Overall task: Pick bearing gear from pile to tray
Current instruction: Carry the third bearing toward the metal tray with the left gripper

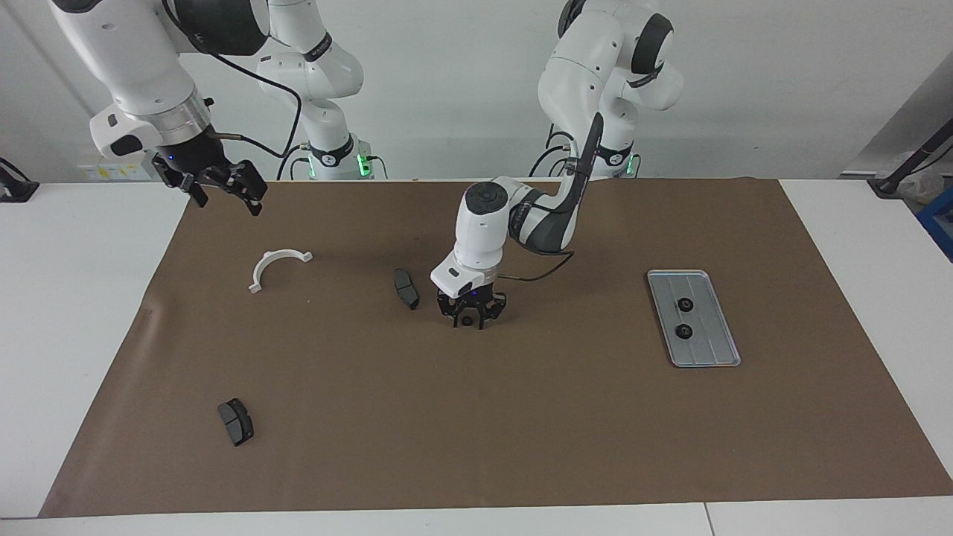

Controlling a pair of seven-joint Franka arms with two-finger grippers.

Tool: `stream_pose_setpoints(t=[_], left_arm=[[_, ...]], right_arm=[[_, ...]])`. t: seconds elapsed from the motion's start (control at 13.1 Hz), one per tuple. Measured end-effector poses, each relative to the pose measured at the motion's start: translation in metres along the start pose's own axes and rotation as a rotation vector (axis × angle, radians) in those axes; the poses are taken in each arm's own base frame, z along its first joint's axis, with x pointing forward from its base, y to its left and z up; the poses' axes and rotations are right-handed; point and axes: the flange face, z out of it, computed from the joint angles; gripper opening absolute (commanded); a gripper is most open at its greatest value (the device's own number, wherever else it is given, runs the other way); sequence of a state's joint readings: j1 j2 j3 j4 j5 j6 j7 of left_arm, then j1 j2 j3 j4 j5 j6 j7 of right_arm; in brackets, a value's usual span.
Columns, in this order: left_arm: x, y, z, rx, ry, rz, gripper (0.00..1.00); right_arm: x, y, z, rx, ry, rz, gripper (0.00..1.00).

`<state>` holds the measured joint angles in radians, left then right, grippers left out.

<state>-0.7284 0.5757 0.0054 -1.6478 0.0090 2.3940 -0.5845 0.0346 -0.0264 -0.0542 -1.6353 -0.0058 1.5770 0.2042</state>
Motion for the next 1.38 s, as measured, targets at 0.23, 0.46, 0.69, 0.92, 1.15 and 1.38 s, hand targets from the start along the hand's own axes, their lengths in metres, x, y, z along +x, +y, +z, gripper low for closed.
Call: stream_pose_setpoints(t=[0.23,0.46,0.69,0.92,1.15,1.38], left_arm=[[0.000,-0.001,0.000,0.011,-0.009,0.003,0.43],[0.000,-0.001,-0.001,0.015,-0.013,0.003,0.29],[0.000,-0.002,-0.002,0.019,-0.016,0.003,0.11],[-0.002,0.000,-0.002,0.018,-0.017,0.008,0.00],[0.002,-0.001,-0.005,0.021,-0.014,0.004,0.00],[0.030,-0.032,-0.022,0.041,-0.009,-0.051,0.02]], right_arm=[[0.000,-0.002,0.000,0.001,0.000,-0.003,1.00],[-0.001,-0.003,0.000,0.001,0.000,-0.005,1.00],[-0.001,-0.003,0.000,0.001,0.000,-0.005,1.00],[-0.001,-0.003,0.000,0.001,0.000,-0.005,1.00],[-0.001,-0.003,0.000,0.001,0.000,-0.005,1.00],[-0.001,-0.003,0.000,0.001,0.000,-0.005,1.00]])
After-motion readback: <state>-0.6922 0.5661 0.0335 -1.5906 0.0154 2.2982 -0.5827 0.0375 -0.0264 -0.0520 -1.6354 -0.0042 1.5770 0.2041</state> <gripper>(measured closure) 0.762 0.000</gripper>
